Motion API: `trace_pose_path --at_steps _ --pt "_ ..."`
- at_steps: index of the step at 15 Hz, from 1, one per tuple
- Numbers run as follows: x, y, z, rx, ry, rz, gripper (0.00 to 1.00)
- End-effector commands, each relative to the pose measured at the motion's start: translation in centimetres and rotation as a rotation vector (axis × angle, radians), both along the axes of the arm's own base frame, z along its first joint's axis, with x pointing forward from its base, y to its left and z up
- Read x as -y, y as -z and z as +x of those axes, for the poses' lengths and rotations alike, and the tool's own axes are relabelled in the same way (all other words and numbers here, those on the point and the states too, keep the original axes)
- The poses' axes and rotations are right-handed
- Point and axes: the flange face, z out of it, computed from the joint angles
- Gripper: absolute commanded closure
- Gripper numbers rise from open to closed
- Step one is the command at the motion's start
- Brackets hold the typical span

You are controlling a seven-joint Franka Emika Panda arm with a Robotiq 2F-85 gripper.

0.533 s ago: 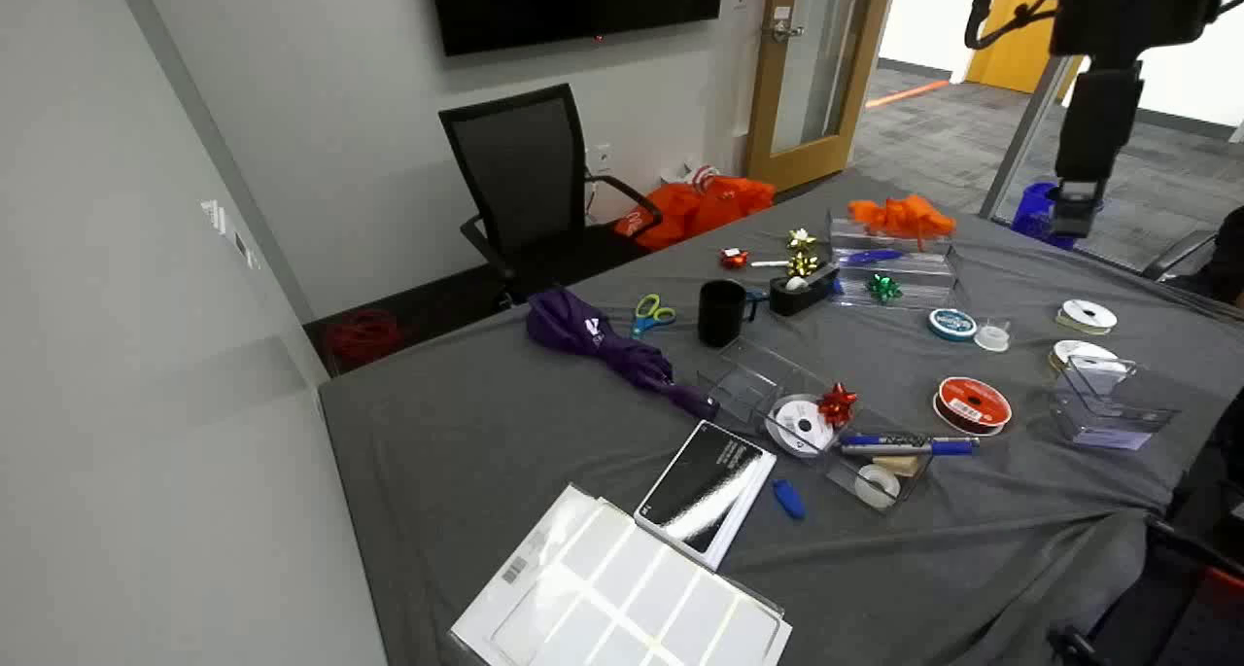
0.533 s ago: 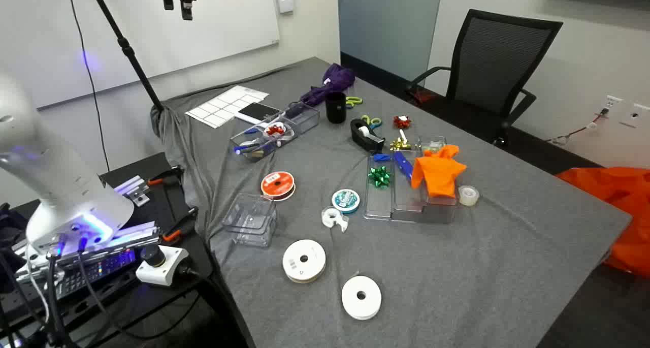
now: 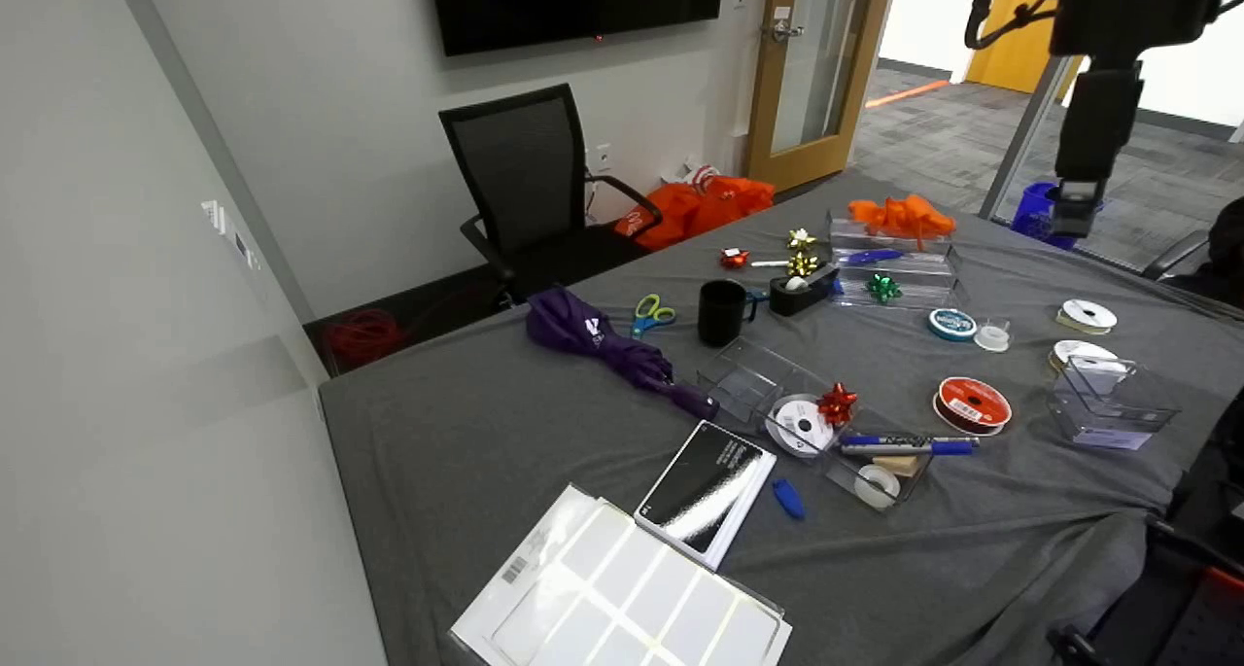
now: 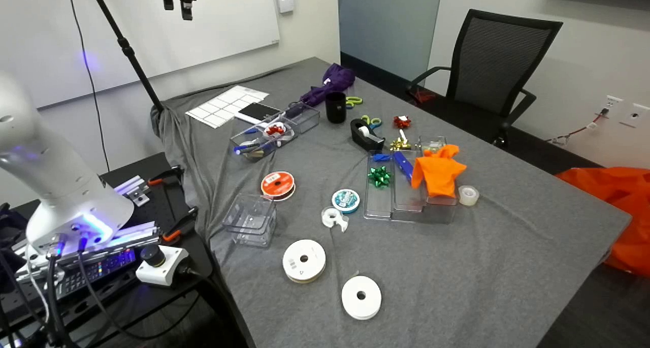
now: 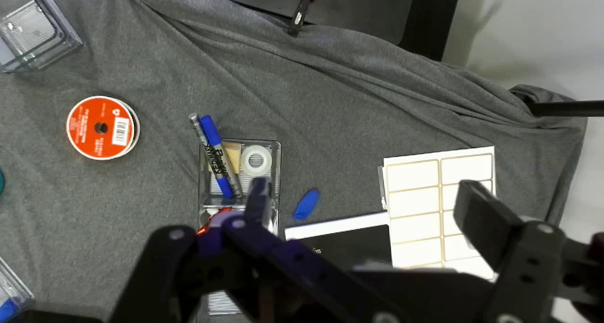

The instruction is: Move the small, green object closer to the red one

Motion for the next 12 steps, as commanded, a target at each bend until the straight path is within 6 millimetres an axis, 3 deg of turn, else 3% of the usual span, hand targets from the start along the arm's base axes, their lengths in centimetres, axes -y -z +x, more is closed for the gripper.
trace_pose_path --at_steps 1,5,8,12 --pt "0.0 0.0 0.0 -0.001 0.0 0.0 0.0" --pt "0.0 0.0 0.0 -0.001 0.0 0.0 0.0" --pt "1.3 0.8 1.2 0.05 0.105 0.055 0.0" --pt "6.6 4.3 4.9 0.15 0.333 0.105 0.0"
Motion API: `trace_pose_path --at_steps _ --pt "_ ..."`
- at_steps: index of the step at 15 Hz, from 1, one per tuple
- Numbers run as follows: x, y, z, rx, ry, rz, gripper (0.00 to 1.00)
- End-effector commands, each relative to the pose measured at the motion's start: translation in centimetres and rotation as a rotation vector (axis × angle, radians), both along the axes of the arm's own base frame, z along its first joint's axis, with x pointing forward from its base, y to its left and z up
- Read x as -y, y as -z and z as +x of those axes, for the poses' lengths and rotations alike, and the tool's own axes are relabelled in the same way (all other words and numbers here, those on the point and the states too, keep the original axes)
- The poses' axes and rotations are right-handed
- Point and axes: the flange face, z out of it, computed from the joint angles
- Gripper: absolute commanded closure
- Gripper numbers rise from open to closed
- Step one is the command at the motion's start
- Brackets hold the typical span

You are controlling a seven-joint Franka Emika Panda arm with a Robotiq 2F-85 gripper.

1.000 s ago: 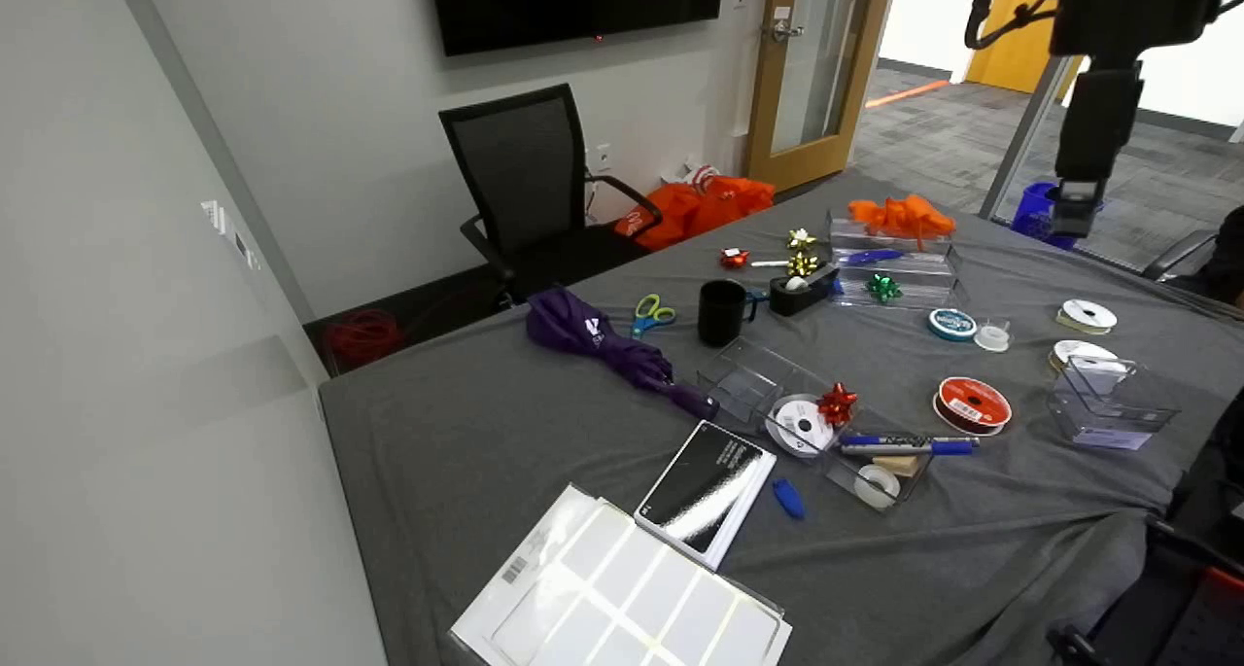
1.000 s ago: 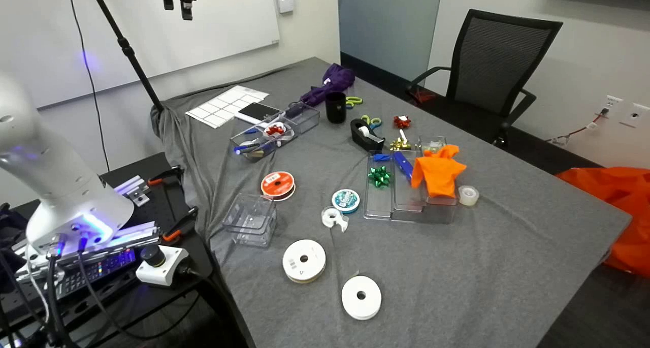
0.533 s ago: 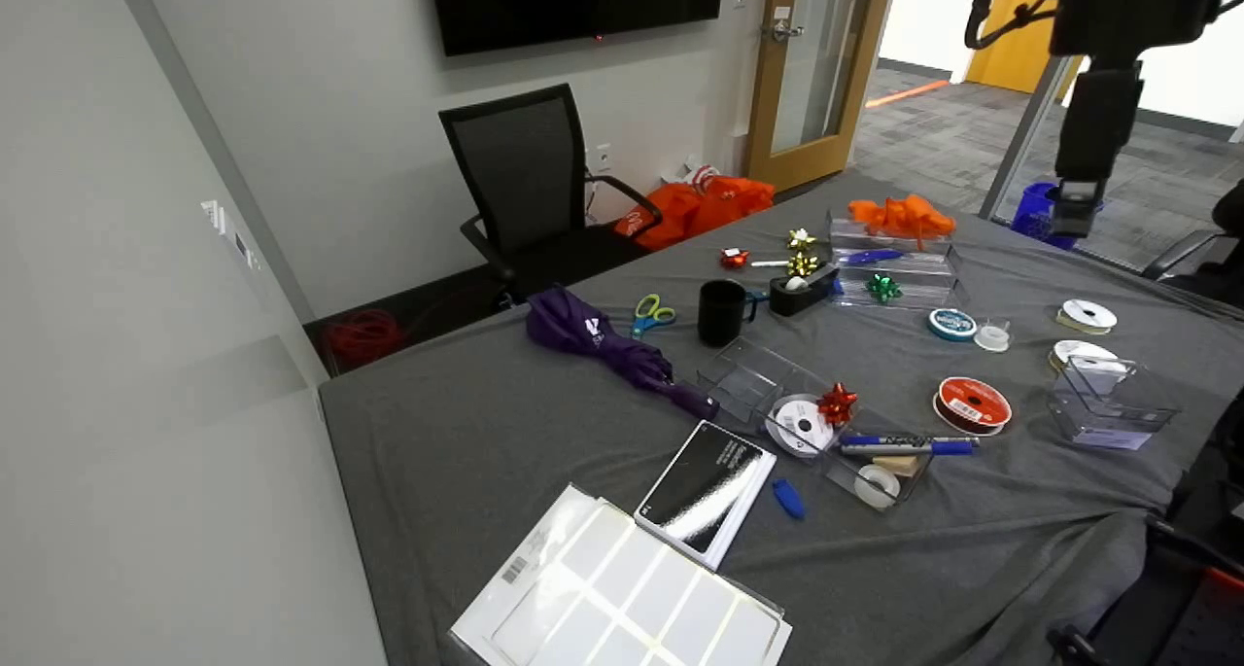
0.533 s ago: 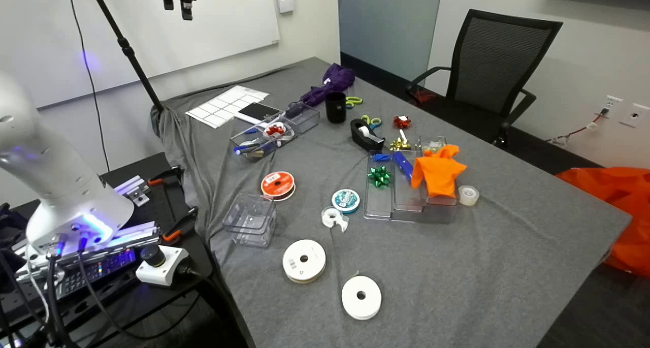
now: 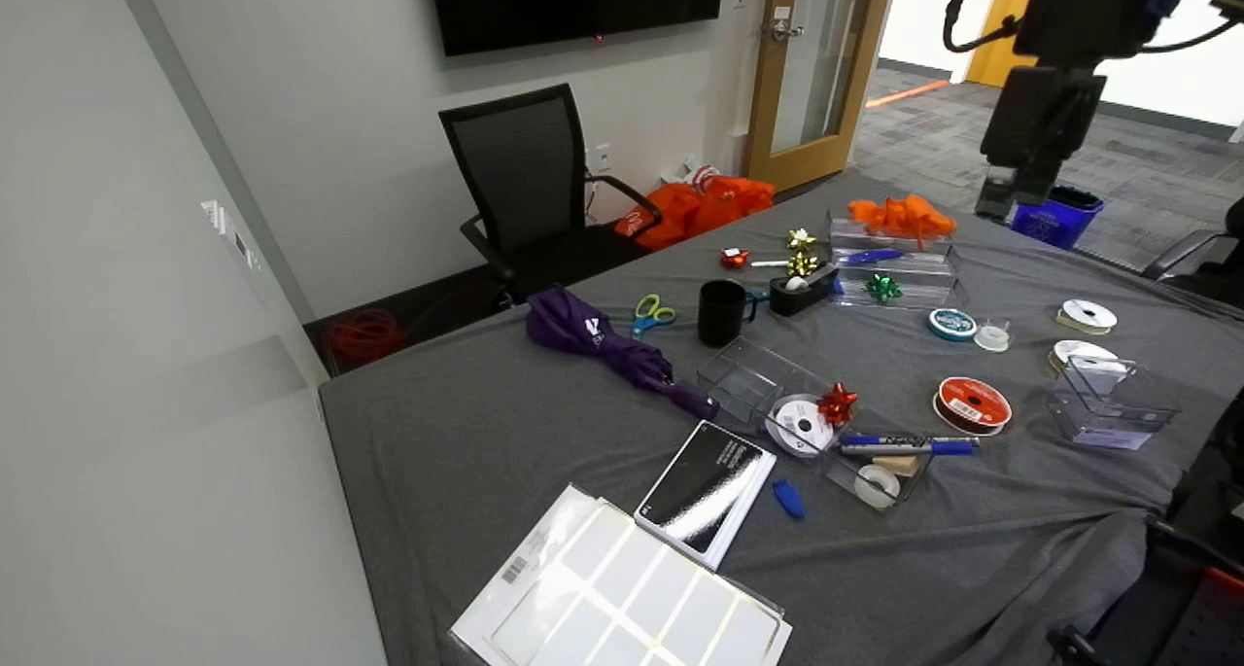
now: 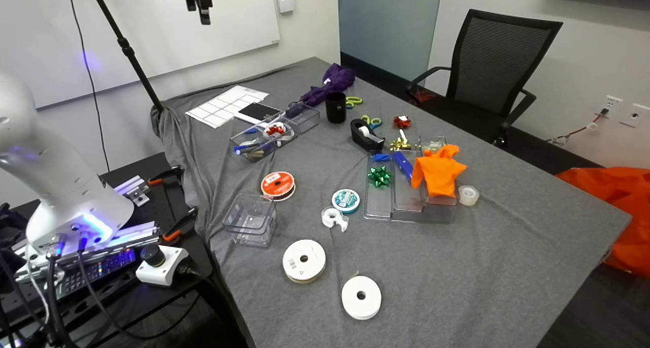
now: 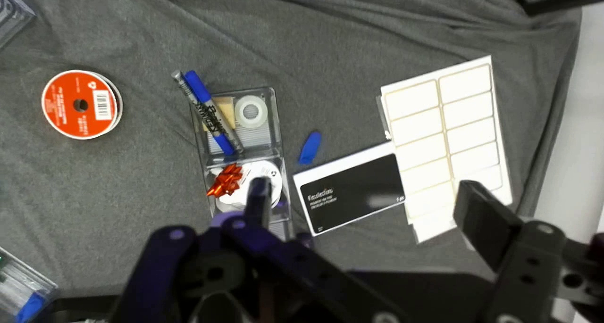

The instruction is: Move the small, green object closer to the red one

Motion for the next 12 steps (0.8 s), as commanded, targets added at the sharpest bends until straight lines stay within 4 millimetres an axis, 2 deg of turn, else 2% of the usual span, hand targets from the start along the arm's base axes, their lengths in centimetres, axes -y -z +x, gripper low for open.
trace_pose_path --at_steps 1,4,6,10,11,12 --pt "5.4 4.3 3.1 0.075 0.191 0.023 0.0" --pt "9.1 7.7 5.5 0.168 0.351 0.002 0.0" --pt "11.0 9.2 6.9 0.229 0.458 -0.012 0.0" --pt "13.4 12.1 8.8 0.288 0.68 -0.064 0.0" --pt "13.8 12.4 9.1 0.303 0.727 -0.091 0.0" --pt "13.0 11.5 8.7 0.279 0.651 -0.064 0.0"
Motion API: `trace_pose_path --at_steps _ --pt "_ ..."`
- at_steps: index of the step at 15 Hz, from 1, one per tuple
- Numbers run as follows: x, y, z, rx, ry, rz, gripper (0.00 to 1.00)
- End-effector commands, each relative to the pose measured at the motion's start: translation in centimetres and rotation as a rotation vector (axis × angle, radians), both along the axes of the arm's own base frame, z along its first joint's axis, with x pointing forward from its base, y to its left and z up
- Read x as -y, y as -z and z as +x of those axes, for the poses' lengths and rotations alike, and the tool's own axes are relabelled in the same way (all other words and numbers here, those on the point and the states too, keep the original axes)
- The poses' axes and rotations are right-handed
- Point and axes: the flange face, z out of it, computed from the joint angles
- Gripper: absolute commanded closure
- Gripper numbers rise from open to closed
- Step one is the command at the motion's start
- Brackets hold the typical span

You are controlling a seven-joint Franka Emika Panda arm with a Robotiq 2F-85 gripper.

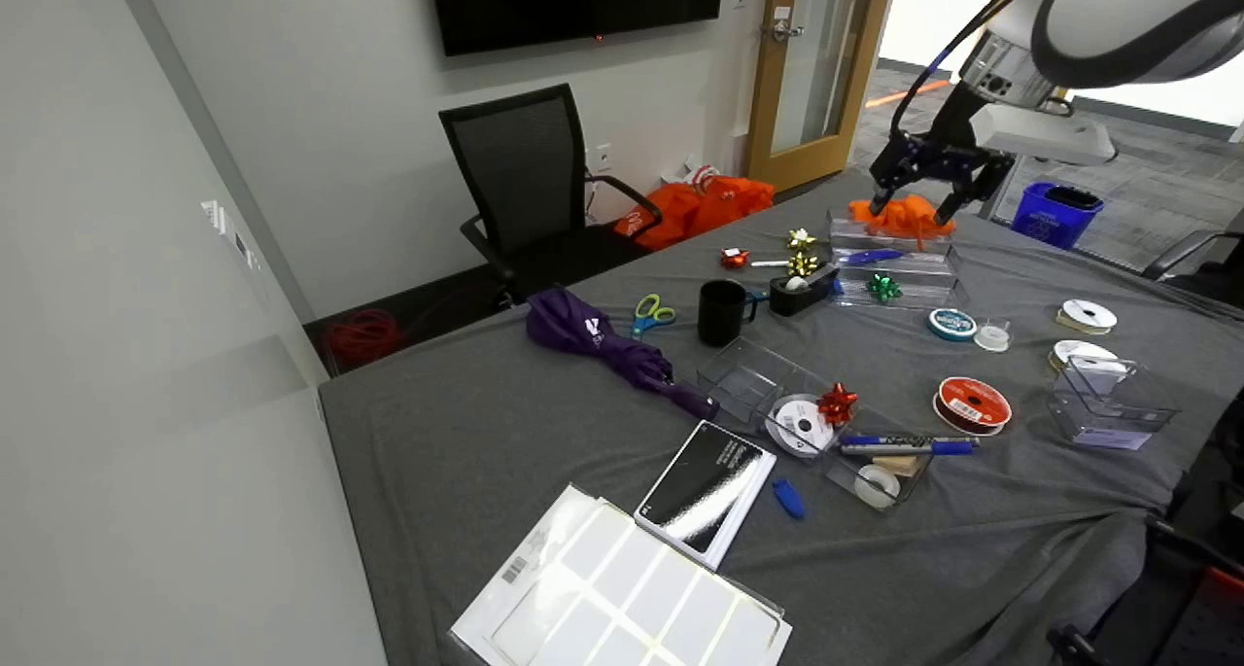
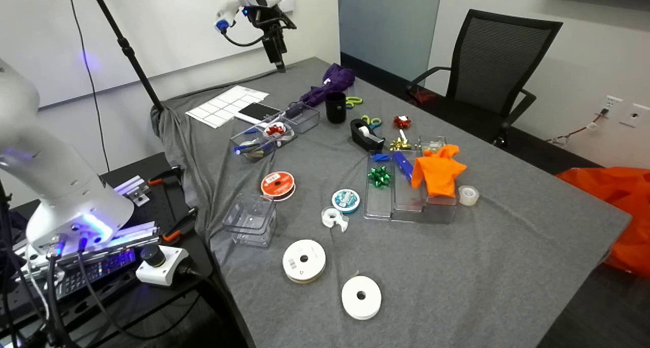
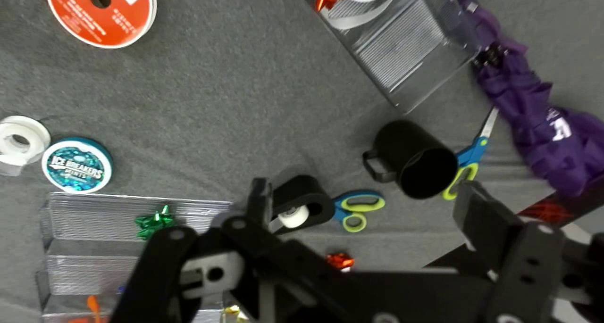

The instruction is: Move the small, green object closer to the red one

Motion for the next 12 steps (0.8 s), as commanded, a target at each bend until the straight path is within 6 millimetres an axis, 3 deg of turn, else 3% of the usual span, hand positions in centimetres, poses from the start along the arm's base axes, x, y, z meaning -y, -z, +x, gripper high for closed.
trace_pose_path --at_steps 1,7,10,12 --pt "0.3 0.4 0.3 0.003 0.035 -0.012 0.0" --pt "0.8 1.4 0.5 0.002 0.089 -0.009 0.0" --pt "3.2 3.5 1.7 -0.006 0.121 -0.028 0.0" --pt "5.9 5.5 2.6 -0.015 0.157 -0.043 0.0"
